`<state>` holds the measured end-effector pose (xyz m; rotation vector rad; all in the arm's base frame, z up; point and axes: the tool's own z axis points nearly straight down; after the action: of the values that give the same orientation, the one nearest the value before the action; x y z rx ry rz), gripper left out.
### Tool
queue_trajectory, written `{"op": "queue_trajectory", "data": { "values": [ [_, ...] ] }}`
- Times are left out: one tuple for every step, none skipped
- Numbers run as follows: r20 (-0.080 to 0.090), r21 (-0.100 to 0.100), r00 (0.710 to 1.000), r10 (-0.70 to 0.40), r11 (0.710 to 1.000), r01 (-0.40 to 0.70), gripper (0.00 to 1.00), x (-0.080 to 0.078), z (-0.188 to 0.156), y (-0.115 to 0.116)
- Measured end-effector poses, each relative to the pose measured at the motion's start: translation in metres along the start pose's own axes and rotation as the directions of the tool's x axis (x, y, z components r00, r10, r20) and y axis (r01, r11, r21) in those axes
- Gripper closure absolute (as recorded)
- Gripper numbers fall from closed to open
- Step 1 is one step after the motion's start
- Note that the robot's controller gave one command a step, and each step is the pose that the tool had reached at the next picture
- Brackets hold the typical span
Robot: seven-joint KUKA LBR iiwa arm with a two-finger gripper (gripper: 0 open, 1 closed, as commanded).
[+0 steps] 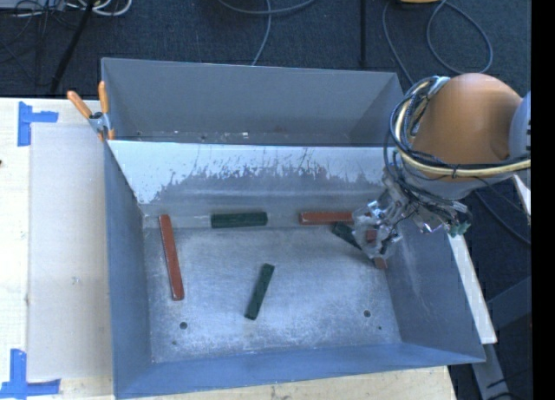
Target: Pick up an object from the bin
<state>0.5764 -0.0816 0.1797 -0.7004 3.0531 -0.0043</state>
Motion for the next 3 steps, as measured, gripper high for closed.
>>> {"op": "queue_trajectory", "data": {
  "values": [
    [-0.007, -0.006, 1.0, 0.003, 1.0, -0.003, 0.0, 0.002, 0.005, 0.001],
    [-0.011, -0.011, 1.0, -0.017, 1.0, 0.017, 0.0, -0.002, 0.034, 0.086],
    [-0.013, -0.011, 1.0, 0.006, 1.0, -0.006, 0.0, -0.033, 0.108, 0.133]
  ]
}}
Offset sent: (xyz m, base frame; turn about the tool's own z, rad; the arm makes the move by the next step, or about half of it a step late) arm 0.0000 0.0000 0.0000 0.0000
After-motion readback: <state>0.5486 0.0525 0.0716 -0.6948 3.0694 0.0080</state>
